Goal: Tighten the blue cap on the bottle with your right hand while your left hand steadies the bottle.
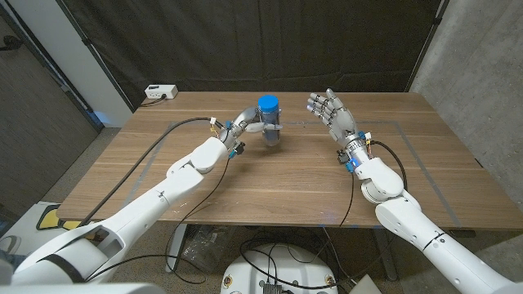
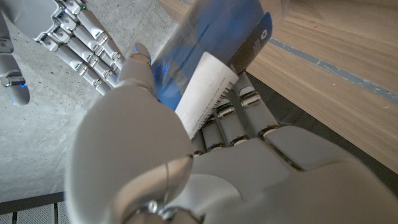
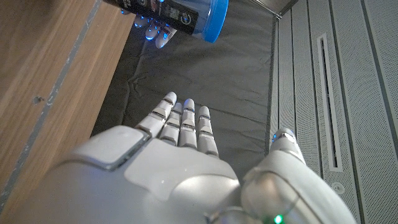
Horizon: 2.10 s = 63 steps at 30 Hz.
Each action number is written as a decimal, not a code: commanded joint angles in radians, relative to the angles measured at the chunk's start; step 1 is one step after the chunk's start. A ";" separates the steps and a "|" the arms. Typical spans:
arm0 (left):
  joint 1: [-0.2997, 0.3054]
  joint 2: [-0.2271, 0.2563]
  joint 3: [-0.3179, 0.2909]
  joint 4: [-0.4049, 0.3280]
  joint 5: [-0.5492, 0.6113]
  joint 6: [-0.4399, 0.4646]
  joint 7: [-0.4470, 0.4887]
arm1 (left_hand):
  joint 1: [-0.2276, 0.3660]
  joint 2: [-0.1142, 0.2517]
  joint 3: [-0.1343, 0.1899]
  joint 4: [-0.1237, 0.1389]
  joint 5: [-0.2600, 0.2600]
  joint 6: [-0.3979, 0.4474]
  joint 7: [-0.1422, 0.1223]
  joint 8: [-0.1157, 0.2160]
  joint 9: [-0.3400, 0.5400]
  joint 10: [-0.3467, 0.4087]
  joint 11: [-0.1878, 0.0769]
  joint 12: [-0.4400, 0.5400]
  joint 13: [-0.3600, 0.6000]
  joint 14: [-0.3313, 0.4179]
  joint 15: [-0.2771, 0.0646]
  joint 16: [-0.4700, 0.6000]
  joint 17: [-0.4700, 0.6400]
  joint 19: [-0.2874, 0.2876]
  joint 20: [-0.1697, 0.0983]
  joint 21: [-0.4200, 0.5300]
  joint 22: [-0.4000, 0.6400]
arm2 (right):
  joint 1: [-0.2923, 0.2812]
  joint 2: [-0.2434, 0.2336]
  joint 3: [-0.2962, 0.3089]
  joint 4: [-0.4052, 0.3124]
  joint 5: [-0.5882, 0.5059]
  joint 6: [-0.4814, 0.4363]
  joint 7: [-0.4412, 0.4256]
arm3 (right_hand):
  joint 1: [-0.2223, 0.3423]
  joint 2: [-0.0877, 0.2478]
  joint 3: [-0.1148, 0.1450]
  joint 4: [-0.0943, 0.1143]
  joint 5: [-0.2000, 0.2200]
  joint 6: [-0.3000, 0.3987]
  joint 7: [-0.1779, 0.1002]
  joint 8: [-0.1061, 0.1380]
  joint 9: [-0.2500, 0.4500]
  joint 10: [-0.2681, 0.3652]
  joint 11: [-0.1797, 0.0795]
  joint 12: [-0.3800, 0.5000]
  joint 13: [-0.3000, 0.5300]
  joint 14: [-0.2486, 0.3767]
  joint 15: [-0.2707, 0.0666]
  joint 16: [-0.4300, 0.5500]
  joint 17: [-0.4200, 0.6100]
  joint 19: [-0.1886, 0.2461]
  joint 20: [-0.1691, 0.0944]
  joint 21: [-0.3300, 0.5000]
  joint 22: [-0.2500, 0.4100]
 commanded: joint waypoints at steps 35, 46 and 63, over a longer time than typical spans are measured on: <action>0.005 -0.007 -0.030 0.025 -0.166 -0.054 -0.121 | 0.117 0.114 0.043 0.029 -0.002 0.049 0.037 -0.008 0.004 0.024 0.021 -0.002 0.005 0.025 -0.005 -0.014 0.002 0.044 -0.017 0.013 0.002 | 0.146 0.133 -0.123 0.096 -0.237 -0.070 -0.174 | -0.098 0.010 -0.070 0.048 0.004 0.028 -0.150 0.000 0.005 -0.249 -0.032 -0.032 0.008 -0.347 0.042 -0.007 0.009 -0.568 0.184 -0.045 0.019; -0.006 0.015 -0.016 -0.042 -0.180 0.059 -0.146 | 0.113 0.111 0.048 0.032 -0.002 0.048 0.039 -0.014 0.004 0.021 0.018 -0.008 0.006 0.024 0.001 -0.019 0.002 0.042 -0.014 0.010 0.002 | 0.142 0.096 -0.125 0.040 -0.356 -0.107 -0.230 | -0.168 -0.014 -0.108 0.076 0.009 0.077 -0.189 0.010 0.004 -0.288 -0.049 -0.032 0.008 -0.384 0.034 -0.004 0.015 -0.644 0.170 -0.035 0.022; -0.023 0.036 0.009 -0.115 -0.135 0.146 -0.139 | 0.107 0.110 0.054 0.035 -0.002 0.050 0.042 -0.019 0.004 0.020 0.023 -0.012 0.006 0.022 0.001 -0.023 0.002 0.035 -0.010 0.005 0.002 | 0.144 0.044 -0.121 0.008 -0.319 -0.160 -0.175 | -0.202 -0.026 -0.130 0.093 0.016 0.098 -0.164 0.012 0.004 -0.272 -0.035 -0.018 0.007 -0.372 0.036 0.006 0.014 -0.623 0.180 -0.014 0.022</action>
